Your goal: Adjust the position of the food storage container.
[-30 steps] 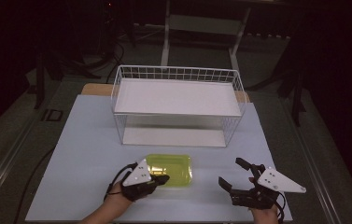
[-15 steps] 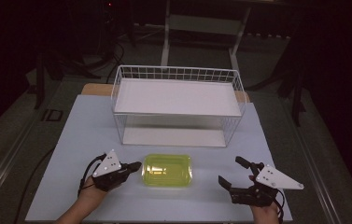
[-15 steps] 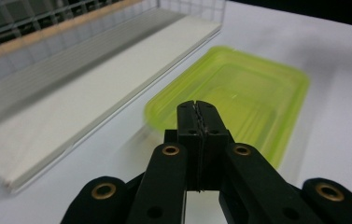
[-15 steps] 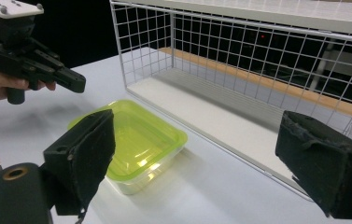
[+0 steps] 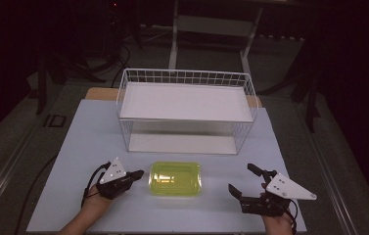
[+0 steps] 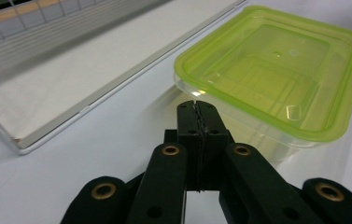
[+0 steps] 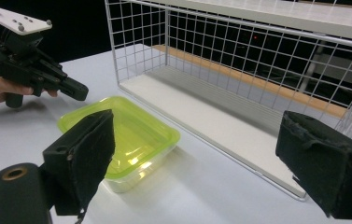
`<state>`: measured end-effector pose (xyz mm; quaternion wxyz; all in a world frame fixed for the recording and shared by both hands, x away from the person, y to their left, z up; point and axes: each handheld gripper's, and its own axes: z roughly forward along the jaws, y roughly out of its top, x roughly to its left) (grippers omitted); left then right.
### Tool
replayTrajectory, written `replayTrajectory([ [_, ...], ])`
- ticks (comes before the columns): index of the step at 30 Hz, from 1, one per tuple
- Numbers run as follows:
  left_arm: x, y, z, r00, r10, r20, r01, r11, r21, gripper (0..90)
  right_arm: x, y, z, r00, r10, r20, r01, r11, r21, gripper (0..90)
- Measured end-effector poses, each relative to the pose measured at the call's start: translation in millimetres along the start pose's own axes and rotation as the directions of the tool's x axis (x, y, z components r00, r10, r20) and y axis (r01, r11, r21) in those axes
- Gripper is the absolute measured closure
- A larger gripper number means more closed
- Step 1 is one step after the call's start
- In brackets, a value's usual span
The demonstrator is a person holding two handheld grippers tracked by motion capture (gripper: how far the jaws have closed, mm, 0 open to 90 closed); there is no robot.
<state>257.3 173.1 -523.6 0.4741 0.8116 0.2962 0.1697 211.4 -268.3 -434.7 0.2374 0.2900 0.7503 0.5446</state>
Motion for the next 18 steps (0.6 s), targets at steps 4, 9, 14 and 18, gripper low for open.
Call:
replayTrajectory([
  [4, -5.4, 1.4, 5.0, 0.9998, 0.009, 0.015, -0.009, 0.9999, 0.005, 89.8, 1.5, 0.3, 0.5, 0.9998, -0.017, -0.008, 0.017, 1.0, 0.006, 11.9],
  [9, -11.2, 2.9, 12.6, 0.9994, 0.018, 0.029, -0.019, 0.9998, 0.012, 89.8, 3.2, -0.2, 1.0, 0.9997, -0.018, -0.013, 0.018, 1.0, -0.007, 13.1],
  [14, -13.3, 5.8, 17.6, 0.9992, 0.016, 0.037, -0.017, 0.9998, 0.01, 89.8, 3.0, -1.7, 1.6, 0.9999, -0.011, 0.004, 0.011, 1.0, -0.011, 13.1],
  [18, -15.6, 8.5, 24.6, 0.9991, 0.009, 0.041, -0.01, 0.9999, 0.006, 89.8, 3.8, -2.1, 2.2, 0.9999, -0.009, 0.007, 0.009, 1.0, -0.009, 13.3],
])
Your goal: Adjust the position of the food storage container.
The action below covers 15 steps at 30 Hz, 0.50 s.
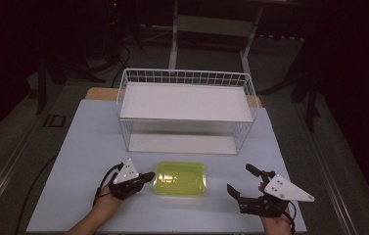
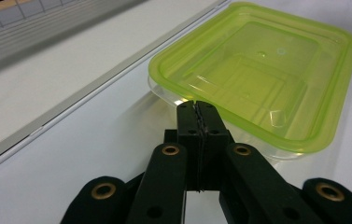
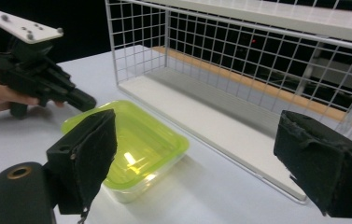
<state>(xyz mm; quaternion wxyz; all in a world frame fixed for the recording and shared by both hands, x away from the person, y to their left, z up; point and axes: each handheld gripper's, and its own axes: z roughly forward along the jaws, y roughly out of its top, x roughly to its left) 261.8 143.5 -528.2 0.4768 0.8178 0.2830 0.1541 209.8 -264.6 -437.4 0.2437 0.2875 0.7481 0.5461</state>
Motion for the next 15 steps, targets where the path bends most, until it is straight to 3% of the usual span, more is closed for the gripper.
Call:
replayTrajectory([
  [4, -3.5, 1.4, 6.1, 0.9998, -0.015, 0.016, 0.015, 0.9999, -0.008, 89.7, -1.4, -1.2, 1.0, 0.9993, 0.025, -0.026, -0.025, 1.0, -0.001, 14.1],
  [9, -10.8, 3.7, 12.3, 0.9995, -0.007, 0.031, 0.007, 1.0, -0.004, 89.6, -4.1, -4.2, 6.7, 0.9964, 0.064, -0.056, -0.06, 0.996, 0.069, 15.8],
  [11, -12.4, 5.0, 14.2, 0.9993, -0.004, 0.037, 0.004, 1.0, -0.003, 89.6, -3.8, -4.7, 7.6, 0.9974, 0.054, -0.047, -0.05, 0.996, 0.078, 16.4],
  [15, -10.5, 9.0, 10.5, 0.9993, -0.013, 0.036, 0.014, 0.9997, -0.022, 79.3, -2.6, -5.1, 9.5, 0.998, 0.018, -0.061, -0.013, 0.997, 0.074, 16.8],
])
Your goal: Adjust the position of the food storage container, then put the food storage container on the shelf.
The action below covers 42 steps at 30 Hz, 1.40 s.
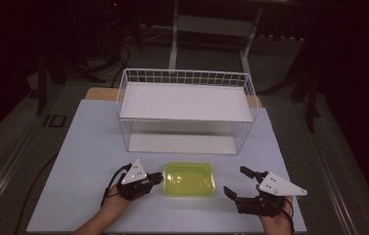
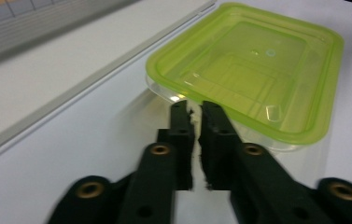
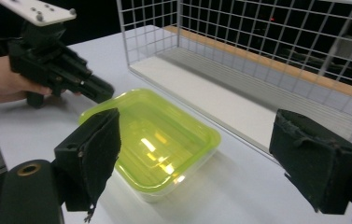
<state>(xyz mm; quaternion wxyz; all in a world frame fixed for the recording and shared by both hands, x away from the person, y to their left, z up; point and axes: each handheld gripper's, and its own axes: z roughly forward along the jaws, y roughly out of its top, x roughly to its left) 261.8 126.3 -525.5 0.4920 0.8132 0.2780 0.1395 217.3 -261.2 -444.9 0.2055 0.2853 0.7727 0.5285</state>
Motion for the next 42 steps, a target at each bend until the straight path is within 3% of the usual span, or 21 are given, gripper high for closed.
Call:
replayTrajectory([
  [3, 1.9, 6.7, -6.4, 0.9979, -0.063, 0.016, 0.063, 0.998, -0.002, 68.2, 1.7, 1.6, 0.7, 1.0, -0.006, -0.006, 0.006, 1.0, -0.009, 21.4],
  [5, 1.2, 8.8, -8.0, 0.9972, -0.075, 0.003, 0.075, 0.9972, 0.004, 53.3, 2.6, 3.0, 3.6, 0.9998, -0.011, -0.017, 0.011, 1.0, -0.008, 21.6],
  [6, 0.1, 15.3, -13.4, 0.9937, -0.112, -0.005, 0.112, 0.9937, 0.004, 44.1, 4.1, 3.7, 6.4, 0.9996, -0.021, -0.021, 0.021, 1.0, 0.001, 21.1],
  [9, 1.0, 20.4, -16.3, 0.9868, -0.161, 0.018, 0.161, 0.987, 0.004, 14.9, 8.1, 5.5, 14.0, 0.9986, -0.042, -0.033, 0.044, 0.998, 0.038, 15.8],
  [12, 3.8, 22.0, -13.5, 0.9784, -0.203, 0.042, 0.202, 0.9792, 0.014, 12.0, 7.6, 6.8, 20.6, 0.9991, -0.019, -0.038, 0.021, 0.998, 0.059, 13.7],
  [13, 6.0, 22.1, -10.4, 0.9714, -0.228, 0.067, 0.227, 0.9737, 0.022, 11.9, 6.6, 7.1, 22.1, 0.9992, -0.003, -0.04, 0.006, 0.998, 0.061, 12.7],
  [16, 7.1, 22.3, -6.3, 0.9679, -0.243, 0.065, 0.24, 0.9698, 0.041, 14.6, 3.9, 8.1, 27.4, 1.0, 0.004, -0.009, -0.004, 0.999, 0.054, 11.0],
  [19, 6.6, 22.5, -2.1, 0.9699, -0.24, 0.039, 0.239, 0.9701, 0.044, 14.9, 2.6, 8.1, 30.9, 0.9998, 0.01, 0.015, -0.011, 0.999, 0.052, 10.7],
  [21, 7.5, 23.9, 4.2, 0.9616, -0.273, 0.029, 0.269, 0.9589, 0.089, 15.0, 1.2, 7.1, 36.4, 1.0, 0.006, 0.004, -0.006, 0.998, 0.056, 10.7],
  [26, 7.0, 25.1, 18.2, 0.9431, -0.332, 0.025, 0.327, 0.9379, 0.117, 15.7, -0.4, 0.4, 53.1, 0.9998, 0.012, 0.017, -0.014, 0.994, 0.109, 13.3],
  [29, 4.5, 24.4, 25.1, 0.9342, -0.357, -0.001, 0.353, 0.9246, 0.143, 24.7, -1.1, -5.5, 63.3, 0.9996, 0.026, 0.015, -0.027, 0.989, 0.147, 14.3],
  [32, 5.6, 20.5, 26.8, 0.9172, -0.398, 0.003, 0.394, 0.908, 0.142, 35.2, -1.3, -12.0, 70.7, 0.9991, 0.037, 0.021, -0.04, 0.985, 0.168, 14.7],
  [33, 5.6, 20.5, 26.8, 0.9172, -0.398, 0.003, 0.394, 0.908, 0.142, 45.7, -1.5, -15.5, 72.0, 0.9983, 0.049, 0.033, -0.054, 0.984, 0.171, 17.1],
  [34, 4.8, 19.2, 26.3, 0.9135, -0.407, -0.005, 0.404, 0.905, 0.134, 46.0, -2.6, -18.6, 72.9, 0.9972, 0.069, 0.026, -0.073, 0.982, 0.176, 17.2],
  [38, 0.5, 16.8, 23.1, 0.9188, -0.395, -0.01, 0.393, 0.9122, 0.116, 51.2, -4.4, -27.2, 76.9, 0.9933, 0.111, 0.032, -0.115, 0.97, 0.215, 21.3],
  [42, -5.0, 16.3, 21.2, 0.9191, -0.394, -0.011, 0.393, 0.9133, 0.108, 55.9, -5.5, -31.4, 79.9, 0.992, 0.12, 0.039, -0.126, 0.961, 0.247, 23.7],
])
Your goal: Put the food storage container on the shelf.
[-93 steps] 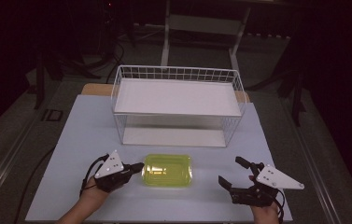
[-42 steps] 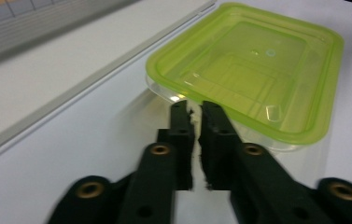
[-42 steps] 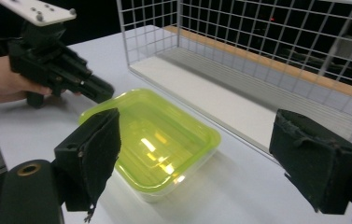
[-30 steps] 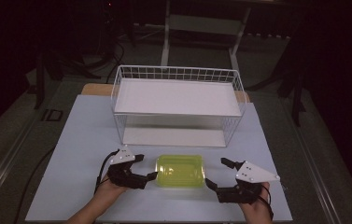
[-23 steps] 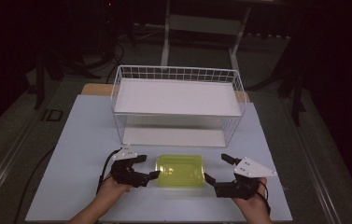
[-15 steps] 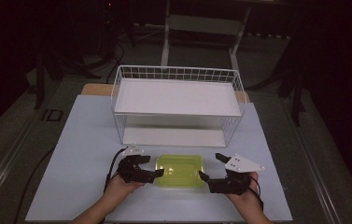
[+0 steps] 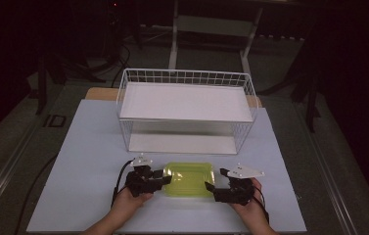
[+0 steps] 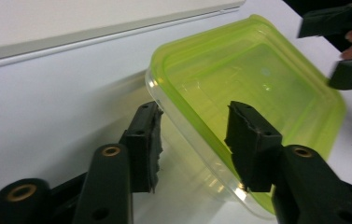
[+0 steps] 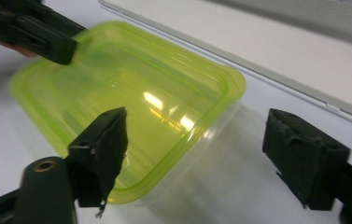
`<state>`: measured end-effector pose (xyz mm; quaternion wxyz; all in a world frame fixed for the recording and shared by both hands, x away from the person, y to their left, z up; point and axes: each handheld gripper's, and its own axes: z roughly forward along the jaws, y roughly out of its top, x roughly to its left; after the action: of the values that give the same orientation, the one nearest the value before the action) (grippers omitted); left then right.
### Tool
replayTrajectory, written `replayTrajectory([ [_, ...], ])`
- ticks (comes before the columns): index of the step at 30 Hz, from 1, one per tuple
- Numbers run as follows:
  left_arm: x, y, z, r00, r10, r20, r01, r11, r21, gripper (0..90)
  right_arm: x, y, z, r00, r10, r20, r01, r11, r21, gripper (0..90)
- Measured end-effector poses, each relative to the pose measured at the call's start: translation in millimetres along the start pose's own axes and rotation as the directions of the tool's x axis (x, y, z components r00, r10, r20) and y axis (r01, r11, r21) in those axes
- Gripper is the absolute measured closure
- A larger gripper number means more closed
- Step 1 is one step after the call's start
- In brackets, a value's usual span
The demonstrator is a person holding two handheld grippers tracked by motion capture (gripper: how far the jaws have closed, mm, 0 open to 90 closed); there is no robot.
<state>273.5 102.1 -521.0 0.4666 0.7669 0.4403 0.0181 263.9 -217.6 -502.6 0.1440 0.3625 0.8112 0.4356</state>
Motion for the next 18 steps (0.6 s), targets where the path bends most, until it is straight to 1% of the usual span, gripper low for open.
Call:
replayTrajectory([
  [1, 0.0, -1.0, -0.4, 1.0, -0.004, 0.006, 0.004, 1.0, -0.004, 56.4, -0.2, -0.6, 1.1, 1.0, 0.004, -0.002, -0.004, 1.0, 0.01, 24.8],
  [2, -0.1, -2.3, -1.0, 1.0, -0.003, 0.009, 0.003, 1.0, -0.007, 57.2, -0.1, -1.0, 1.7, 1.0, 0.002, 0.005, -0.002, 1.0, 0.017, 28.5],
  [3, -0.9, -3.2, -1.7, 1.0, -0.004, 0.005, 0.004, 0.9999, -0.012, 57.4, 0.0, -1.5, 2.4, 1.0, 0.004, 0.003, -0.004, 1.0, 0.022, 30.6],
  [5, -1.6, -4.8, -2.9, 0.9999, -0.007, 0.012, 0.008, 0.9998, -0.017, 58.6, 0.4, -2.0, 3.9, 1.0, 0.007, 0.003, -0.007, 0.999, 0.036, 33.1],
  [6, -2.5, -5.2, -3.4, 0.9999, -0.002, 0.016, 0.002, 0.9998, -0.018, 59.0, 0.6, -2.2, 4.5, 1.0, 0.008, -0.001, -0.008, 0.999, 0.045, 35.7],
  [8, -4.8, -5.8, -4.6, 0.9999, 0.006, 0.015, -0.006, 0.9998, -0.019, 60.3, 0.3, -2.2, 4.7, 0.9998, 0.016, -0.008, -0.015, 0.999, 0.05, 39.8],
  [9, -5.5, -6.3, -5.2, 0.9998, 0.003, 0.021, -0.003, 0.9998, -0.02, 61.1, -0.1, -1.8, 4.2, 0.9996, 0.021, -0.018, -0.02, 0.998, 0.052, 42.6],
  [11, -6.7, -7.2, -6.6, 0.9997, 0.011, 0.023, -0.011, 0.9998, -0.019, 62.2, -0.1, -1.4, 3.1, 0.9992, 0.031, -0.026, -0.03, 0.998, 0.054, 45.5],
  [12, -7.7, -7.7, -7.1, 0.9996, 0.009, 0.026, -0.008, 0.9998, -0.021, 62.9, -0.4, -1.2, 2.7, 0.9985, 0.039, -0.038, -0.037, 0.998, 0.057, 46.6],
  [13, -7.7, -7.7, -7.1, 0.9996, 0.009, 0.026, -0.008, 0.9998, -0.021, 63.6, -0.4, -1.2, 2.7, 0.9985, 0.039, -0.038, -0.037, 0.998, 0.057, 46.6],
  [14, -9.3, -8.8, -8.4, 0.9995, 0.019, 0.024, -0.019, 0.9996, -0.024, 63.6, -0.1, -1.2, 2.3, 0.9984, 0.043, -0.037, -0.041, 0.998, 0.057, 48.0],
  [15, -10.4, -9.1, -8.9, 0.9995, 0.022, 0.021, -0.021, 0.9995, -0.023, 64.1, 0.7, -0.6, 1.0, 0.9978, 0.045, -0.049, -0.042, 0.997, 0.062, 52.1],
  [17, -11.7, -9.3, -9.6, 0.9996, 0.019, 0.021, -0.019, 0.9996, -0.02, 64.7, 2.3, -0.3, 0.0, 0.9978, 0.044, -0.048, -0.041, 0.997, 0.061, 55.1],
  [18, -12.0, -9.3, -9.9, 0.9996, 0.021, 0.021, -0.021, 0.9996, -0.019, 65.1, 2.0, -0.1, -0.6, 0.9973, 0.052, -0.052, -0.049, 0.997, 0.065, 56.7],
])
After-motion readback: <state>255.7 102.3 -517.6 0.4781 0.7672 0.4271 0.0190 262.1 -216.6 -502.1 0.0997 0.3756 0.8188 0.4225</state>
